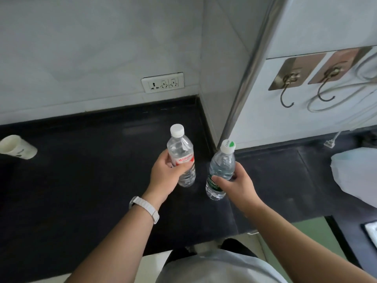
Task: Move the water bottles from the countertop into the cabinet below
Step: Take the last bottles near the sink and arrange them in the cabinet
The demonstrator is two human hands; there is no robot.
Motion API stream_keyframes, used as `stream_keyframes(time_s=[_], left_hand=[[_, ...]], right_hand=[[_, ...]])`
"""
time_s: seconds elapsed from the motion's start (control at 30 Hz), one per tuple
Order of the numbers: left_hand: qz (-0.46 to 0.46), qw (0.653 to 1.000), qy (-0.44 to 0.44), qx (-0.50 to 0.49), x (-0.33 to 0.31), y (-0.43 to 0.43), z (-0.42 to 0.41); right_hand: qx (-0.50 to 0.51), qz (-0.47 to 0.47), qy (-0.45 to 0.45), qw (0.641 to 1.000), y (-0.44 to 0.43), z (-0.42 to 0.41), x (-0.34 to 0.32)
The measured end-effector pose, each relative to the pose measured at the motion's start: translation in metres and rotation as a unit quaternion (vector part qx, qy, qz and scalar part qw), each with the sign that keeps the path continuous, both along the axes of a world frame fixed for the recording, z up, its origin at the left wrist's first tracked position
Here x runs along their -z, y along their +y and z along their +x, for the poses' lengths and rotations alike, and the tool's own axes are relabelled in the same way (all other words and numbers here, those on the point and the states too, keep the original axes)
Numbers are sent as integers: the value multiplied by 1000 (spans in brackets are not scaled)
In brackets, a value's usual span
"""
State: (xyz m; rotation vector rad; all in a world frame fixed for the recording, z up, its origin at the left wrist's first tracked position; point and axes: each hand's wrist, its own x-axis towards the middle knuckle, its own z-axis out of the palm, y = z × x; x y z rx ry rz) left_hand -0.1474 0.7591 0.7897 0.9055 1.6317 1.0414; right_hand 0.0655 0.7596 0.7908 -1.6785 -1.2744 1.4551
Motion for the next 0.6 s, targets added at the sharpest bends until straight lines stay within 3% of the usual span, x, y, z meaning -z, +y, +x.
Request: stream_keyframes(time_s=[0.33,0.6], left_hand=[[9,992,-13,-127,-39,-55,23],[-9,958,4,-287,-47,-121,30]], right_hand=[[-124,-3,105,987,15,8,-28],[-273,-20,147,951,11,-24,-29]])
